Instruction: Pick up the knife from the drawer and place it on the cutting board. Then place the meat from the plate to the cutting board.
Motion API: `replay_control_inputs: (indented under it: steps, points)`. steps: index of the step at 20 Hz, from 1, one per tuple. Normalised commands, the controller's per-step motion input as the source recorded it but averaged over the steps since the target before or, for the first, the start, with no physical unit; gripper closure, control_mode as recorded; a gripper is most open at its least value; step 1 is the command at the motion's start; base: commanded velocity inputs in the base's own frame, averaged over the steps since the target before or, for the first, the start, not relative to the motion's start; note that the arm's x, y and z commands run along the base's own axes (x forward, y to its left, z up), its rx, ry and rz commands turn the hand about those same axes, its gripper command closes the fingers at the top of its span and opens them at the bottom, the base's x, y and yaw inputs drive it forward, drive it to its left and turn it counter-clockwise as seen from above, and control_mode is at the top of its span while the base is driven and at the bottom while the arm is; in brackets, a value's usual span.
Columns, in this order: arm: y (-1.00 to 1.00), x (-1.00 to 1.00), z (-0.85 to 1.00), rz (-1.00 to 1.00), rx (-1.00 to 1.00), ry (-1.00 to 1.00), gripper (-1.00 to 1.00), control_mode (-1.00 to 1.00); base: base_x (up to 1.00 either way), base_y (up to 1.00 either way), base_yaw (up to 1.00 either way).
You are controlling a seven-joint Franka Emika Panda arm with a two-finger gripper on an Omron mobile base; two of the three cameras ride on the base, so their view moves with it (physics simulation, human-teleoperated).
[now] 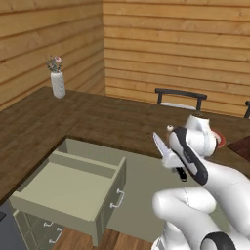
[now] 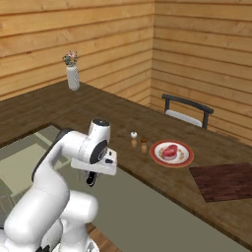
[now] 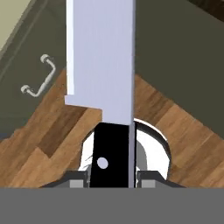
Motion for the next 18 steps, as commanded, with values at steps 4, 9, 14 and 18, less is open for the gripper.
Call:
replay_control_inputs:
  steps: [4, 9, 14, 18]
  points:
    - [-1.0, 0.25, 0.32, -0.56, 0.0, 0.08, 1.0, -1.0, 0.0, 0.0, 0.0]
    - [-0.99, 0.24, 0.34, -0.59, 0.0, 0.06, 1.0, -1.0, 0.0, 0.0, 0.0]
    - [-1.0, 0.49, 0.13, -0.52, 0.0, 0.09, 1.0, -1.0, 0.0, 0.0, 0.0]
    - [-1.0, 0.66, 0.0, -0.44, 0.0, 0.11, 1.0, -1.0, 0.0, 0.0, 0.0]
